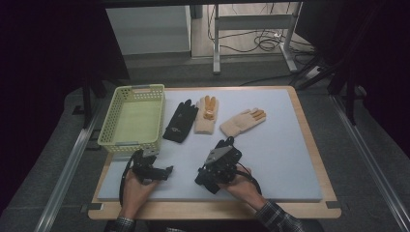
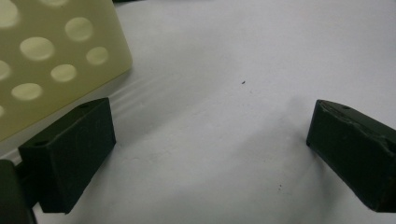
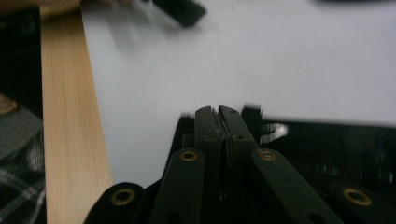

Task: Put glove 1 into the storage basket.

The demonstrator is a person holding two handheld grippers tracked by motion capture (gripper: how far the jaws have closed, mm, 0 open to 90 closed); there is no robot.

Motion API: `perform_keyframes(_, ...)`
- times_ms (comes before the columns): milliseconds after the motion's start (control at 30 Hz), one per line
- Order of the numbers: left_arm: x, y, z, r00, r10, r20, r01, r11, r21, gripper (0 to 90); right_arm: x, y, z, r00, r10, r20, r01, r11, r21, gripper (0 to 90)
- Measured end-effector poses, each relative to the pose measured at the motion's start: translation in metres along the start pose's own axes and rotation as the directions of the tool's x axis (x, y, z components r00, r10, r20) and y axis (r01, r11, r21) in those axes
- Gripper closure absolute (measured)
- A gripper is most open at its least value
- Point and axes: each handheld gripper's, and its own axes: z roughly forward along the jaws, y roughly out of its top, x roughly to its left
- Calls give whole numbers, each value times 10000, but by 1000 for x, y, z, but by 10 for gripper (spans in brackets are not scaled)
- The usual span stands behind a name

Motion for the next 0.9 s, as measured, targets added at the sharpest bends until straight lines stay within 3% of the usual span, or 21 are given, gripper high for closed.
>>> perform_keyframes(133, 0, 0, 0, 10000, -1, 3, 1, 10000, -1, 14, 0, 14, 11, 9998, -164, 71, 165, 9998, -96, 883)
perform_keyframes(167, 0, 0, 0, 10000, 0, 4, 0, 10000, -3, 14, -1, 16, 16, 9995, -265, 171, 266, 9996, -2, 884)
perform_keyframes(200, 0, 0, 0, 10000, 0, 4, 0, 10000, -4, 15, -4, 17, 29, 9991, -368, 222, 358, 9984, 438, 886)
perform_keyframes(267, 0, 0, 0, 10000, -3, 6, 3, 10000, -5, 15, -4, 15, 32, 9992, -342, 214, 328, 9977, 599, 886)
perform_keyframes(433, 0, 0, 0, 10000, 2, 1, -2, 10000, -1, 14, -1, -1, 20, 9995, -271, 139, 264, 9985, 476, 887)
perform_keyframes(467, 0, 0, 0, 10000, 1, 0, -1, 10000, -2, 14, 0, -7, 9, 9996, -248, 121, 242, 9986, 470, 887)
perform_keyframes(567, 0, 0, 0, 10000, 3, 0, -3, 10000, -1, 15, 0, -13, 1, 9993, -315, 191, 305, 9981, 538, 887)
perform_keyframes(633, 0, 0, 0, 10000, 2, 0, -2, 10000, 0, 15, 0, -25, -10, 9999, -108, 16, 108, 9989, 457, 887)
perform_keyframes(733, 0, 0, 0, 10000, 5, -3, -5, 10000, 0, 15, 1, -27, -13, 10000, -13, -17, 14, 9989, 460, 886)
perform_keyframes(900, 0, 0, 0, 10000, 2, 1, -2, 10000, -2, 15, 6, -21, -11, 9996, -270, -81, 274, 9987, 433, 883)
